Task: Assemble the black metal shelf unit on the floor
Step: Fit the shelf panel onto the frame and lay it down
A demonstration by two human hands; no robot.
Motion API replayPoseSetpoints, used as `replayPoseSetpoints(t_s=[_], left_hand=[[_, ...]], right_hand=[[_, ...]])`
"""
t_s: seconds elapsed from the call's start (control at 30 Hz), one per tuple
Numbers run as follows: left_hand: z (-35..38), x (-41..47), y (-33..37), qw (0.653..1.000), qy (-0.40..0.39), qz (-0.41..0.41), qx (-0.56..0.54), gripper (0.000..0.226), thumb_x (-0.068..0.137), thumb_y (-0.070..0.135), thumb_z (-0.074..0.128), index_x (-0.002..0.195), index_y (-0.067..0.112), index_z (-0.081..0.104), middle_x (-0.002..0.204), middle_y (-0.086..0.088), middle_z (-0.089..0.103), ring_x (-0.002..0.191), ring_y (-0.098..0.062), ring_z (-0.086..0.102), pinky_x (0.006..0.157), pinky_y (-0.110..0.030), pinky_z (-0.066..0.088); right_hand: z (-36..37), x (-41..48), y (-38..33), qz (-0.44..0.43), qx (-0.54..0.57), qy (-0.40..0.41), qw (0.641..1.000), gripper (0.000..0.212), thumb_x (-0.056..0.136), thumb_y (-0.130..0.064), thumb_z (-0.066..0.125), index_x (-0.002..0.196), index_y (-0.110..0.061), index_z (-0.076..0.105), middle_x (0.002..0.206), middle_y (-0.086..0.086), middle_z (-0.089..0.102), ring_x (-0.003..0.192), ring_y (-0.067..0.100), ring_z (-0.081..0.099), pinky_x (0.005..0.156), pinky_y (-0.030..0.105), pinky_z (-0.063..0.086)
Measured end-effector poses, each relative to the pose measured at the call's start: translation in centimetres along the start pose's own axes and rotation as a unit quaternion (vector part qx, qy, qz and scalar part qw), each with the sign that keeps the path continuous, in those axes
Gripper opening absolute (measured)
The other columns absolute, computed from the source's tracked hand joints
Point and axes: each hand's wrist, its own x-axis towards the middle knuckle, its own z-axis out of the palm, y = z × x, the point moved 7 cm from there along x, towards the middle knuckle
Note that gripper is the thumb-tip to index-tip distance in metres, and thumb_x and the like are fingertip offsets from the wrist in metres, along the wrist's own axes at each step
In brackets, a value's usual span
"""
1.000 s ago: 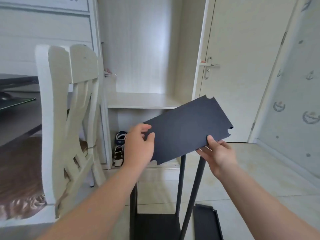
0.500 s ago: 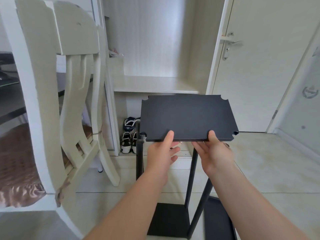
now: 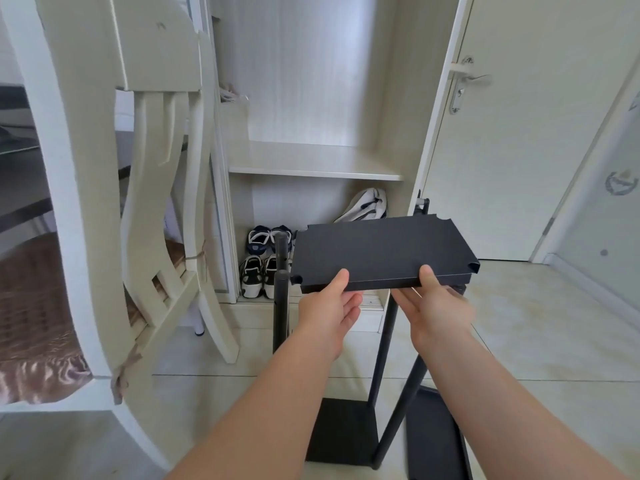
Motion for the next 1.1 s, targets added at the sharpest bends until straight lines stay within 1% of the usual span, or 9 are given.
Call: replayPoseSetpoints(t_s=[0.2, 0.43, 0.67, 0.8, 0.9, 0.93, 1.0, 1.07, 1.1], left_hand=[[-1.3, 0.5, -0.4, 1.000, 0.019, -0.020, 0.001, 0.031, 0.087, 0.032, 0.077, 0.108, 0.013, 0.066, 0.090, -0.005, 0.077, 0.083, -0.011, 0.074, 0.063, -0.023, 0.057], [-2.7, -0.3, -0.2, 0.998, 0.052, -0.025, 0.005, 0.026, 0.086, 0.031, 0.077, 0.099, 0.012, 0.064, 0.082, -0.004, 0.076, 0.075, -0.009, 0.073, 0.061, -0.023, 0.058], [-4.1, -1.2, 0.4, 0.997, 0.073, -0.019, 0.011, 0.029, 0.086, 0.032, 0.077, 0.102, 0.011, 0.064, 0.092, -0.007, 0.075, 0.077, -0.011, 0.073, 0.055, -0.023, 0.056], [-4.4, -1.4, 0.6, 0.997, 0.064, -0.014, 0.042, 0.032, 0.088, 0.035, 0.075, 0.104, 0.011, 0.062, 0.094, -0.006, 0.076, 0.083, -0.012, 0.072, 0.061, -0.024, 0.056], [-4.8, -1.8, 1.0, 0.992, 0.031, -0.043, 0.110, 0.034, 0.088, 0.041, 0.073, 0.105, 0.011, 0.066, 0.090, -0.002, 0.078, 0.089, -0.015, 0.073, 0.066, -0.027, 0.056], [-5.4, -1.9, 1.2, 0.982, 0.012, -0.062, 0.180, 0.036, 0.088, 0.043, 0.073, 0.104, 0.012, 0.067, 0.090, 0.000, 0.078, 0.088, -0.016, 0.073, 0.066, -0.028, 0.055], [-7.6, -2.2, 2.2, 0.912, -0.013, -0.098, 0.399, 0.033, 0.089, 0.044, 0.070, 0.104, 0.014, 0.069, 0.087, 0.003, 0.078, 0.082, -0.014, 0.073, 0.066, -0.028, 0.054], [-10.6, -1.8, 4.4, 0.833, 0.057, -0.081, 0.544, 0.025, 0.095, 0.033, 0.062, 0.105, 0.010, 0.067, 0.085, -0.001, 0.077, 0.073, -0.015, 0.069, 0.062, -0.028, 0.051], [-11.9, -1.5, 5.9, 0.827, 0.118, -0.045, 0.547, 0.022, 0.097, 0.024, 0.058, 0.107, 0.006, 0.065, 0.086, -0.005, 0.074, 0.072, -0.018, 0.065, 0.060, -0.029, 0.050]], right_hand=[[0.0, 0.1, 0.9, 0.002, -0.026, -0.006, 1.000, 0.003, 0.098, -0.012, 0.065, 0.097, -0.009, 0.064, 0.094, 0.010, 0.075, 0.082, 0.028, 0.077, 0.060, 0.029, 0.062], [-0.2, -0.4, 2.0, 0.016, -0.045, -0.002, 0.999, 0.011, 0.096, -0.015, 0.069, 0.091, -0.008, 0.061, 0.083, 0.006, 0.077, 0.073, 0.026, 0.077, 0.072, 0.034, 0.062], [0.1, -1.4, 2.8, 0.029, -0.061, -0.013, 0.998, 0.011, 0.097, -0.015, 0.068, 0.091, -0.007, 0.062, 0.065, 0.003, 0.075, 0.063, 0.023, 0.076, 0.074, 0.036, 0.060], [0.2, -1.8, 3.2, 0.052, -0.047, -0.009, 0.997, 0.010, 0.097, -0.011, 0.067, 0.091, -0.005, 0.062, 0.068, 0.008, 0.075, 0.061, 0.024, 0.075, 0.075, 0.037, 0.061], [0.2, -1.8, 3.4, 0.066, -0.038, -0.003, 0.997, 0.008, 0.097, -0.008, 0.066, 0.094, -0.002, 0.061, 0.083, 0.016, 0.074, 0.060, 0.025, 0.075, 0.070, 0.036, 0.063], [0.3, -1.7, 3.5, 0.068, -0.036, -0.001, 0.997, 0.008, 0.097, -0.007, 0.066, 0.097, -0.001, 0.061, 0.087, 0.017, 0.073, 0.063, 0.026, 0.075, 0.068, 0.036, 0.063], [0.3, -1.6, 3.5, 0.073, -0.033, 0.001, 0.997, 0.008, 0.097, -0.007, 0.066, 0.099, -0.001, 0.061, 0.091, 0.018, 0.072, 0.069, 0.028, 0.075, 0.071, 0.037, 0.063], [0.4, -1.6, 3.5, 0.075, -0.032, 0.001, 0.997, 0.008, 0.097, -0.007, 0.066, 0.099, -0.001, 0.061, 0.091, 0.018, 0.072, 0.070, 0.028, 0.075, 0.075, 0.038, 0.063], [0.4, -1.6, 3.5, 0.077, -0.031, 0.002, 0.997, 0.008, 0.097, -0.007, 0.066, 0.098, -0.001, 0.061, 0.090, 0.018, 0.072, 0.069, 0.027, 0.075, 0.075, 0.039, 0.063]])
